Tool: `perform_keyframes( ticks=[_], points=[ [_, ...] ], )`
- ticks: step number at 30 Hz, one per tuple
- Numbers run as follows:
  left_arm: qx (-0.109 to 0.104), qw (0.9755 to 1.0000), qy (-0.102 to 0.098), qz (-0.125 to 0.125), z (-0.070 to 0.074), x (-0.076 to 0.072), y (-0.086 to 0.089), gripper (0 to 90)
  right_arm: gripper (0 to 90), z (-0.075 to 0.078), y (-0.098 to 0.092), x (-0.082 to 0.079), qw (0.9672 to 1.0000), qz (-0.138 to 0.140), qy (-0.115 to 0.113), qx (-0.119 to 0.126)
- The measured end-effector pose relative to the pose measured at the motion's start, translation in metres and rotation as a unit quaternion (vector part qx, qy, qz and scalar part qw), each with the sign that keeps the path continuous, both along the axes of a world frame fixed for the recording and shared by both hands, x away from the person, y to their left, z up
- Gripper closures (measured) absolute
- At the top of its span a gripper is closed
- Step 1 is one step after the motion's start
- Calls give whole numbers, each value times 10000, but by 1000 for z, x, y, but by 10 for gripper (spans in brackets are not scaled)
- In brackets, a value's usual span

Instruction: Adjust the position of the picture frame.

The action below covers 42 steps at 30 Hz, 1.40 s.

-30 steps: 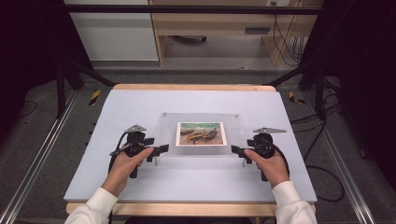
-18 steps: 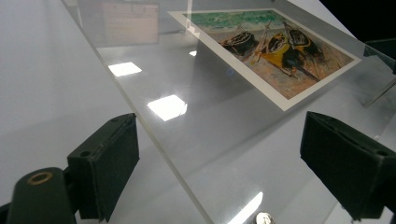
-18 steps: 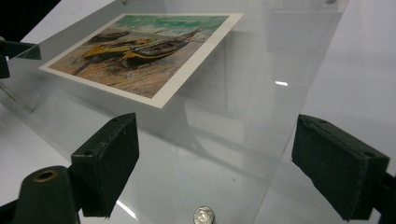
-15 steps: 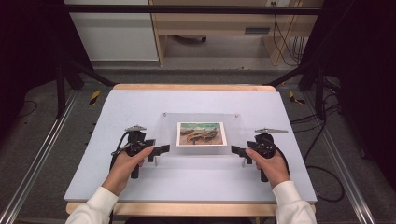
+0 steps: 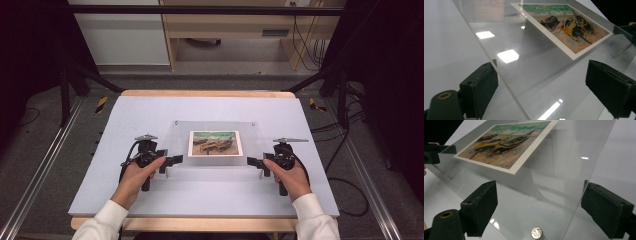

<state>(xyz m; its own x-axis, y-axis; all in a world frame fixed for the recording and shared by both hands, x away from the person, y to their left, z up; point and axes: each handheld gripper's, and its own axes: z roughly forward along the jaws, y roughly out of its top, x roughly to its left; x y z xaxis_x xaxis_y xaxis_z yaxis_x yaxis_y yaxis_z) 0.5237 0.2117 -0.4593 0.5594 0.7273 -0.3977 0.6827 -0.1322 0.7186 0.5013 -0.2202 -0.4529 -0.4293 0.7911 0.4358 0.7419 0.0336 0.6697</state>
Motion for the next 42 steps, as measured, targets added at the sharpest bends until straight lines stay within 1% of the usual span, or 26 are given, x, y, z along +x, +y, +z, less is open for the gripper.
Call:
perform_keyframes(
  ticks=[4,8,11,17,20,23,28,32,35,42],
  points=[
    [15,10000,6,30,0,1,-1,105,143,0,0,1,10000,-9,-16,3],
    [42,10000,19,38,1,2,-1,108,143,-1,2,2,10000,-82,-26,-10],
    [62,10000,19,52,1,2,0,113,150,-1,2,3,9999,-84,-71,-49],
    [98,9999,27,74,2,2,0,126,154,-1,2,1,9999,-94,-86,-32],
    [133,9999,27,96,3,1,0,135,155,-1,3,0,9998,-96,-136,-55],
    [170,9998,57,96,4,1,0,144,159,-2,4,-2,9997,-171,-183,-58],
    [140,9999,49,29,4,2,2,151,160,-5,3,-6,9991,-207,-368,27],
    [15,10000,22,53,1,2,4,164,162,-6,2,-5,9991,-185,-365,73],
    [32,10000,11,40,2,2,4,169,162,-6,2,-6,9992,-178,-363,62],
    [76,9999,-54,44,3,-1,4,178,165,-5,2,-7,9989,-166,-444,20]
  ],
)
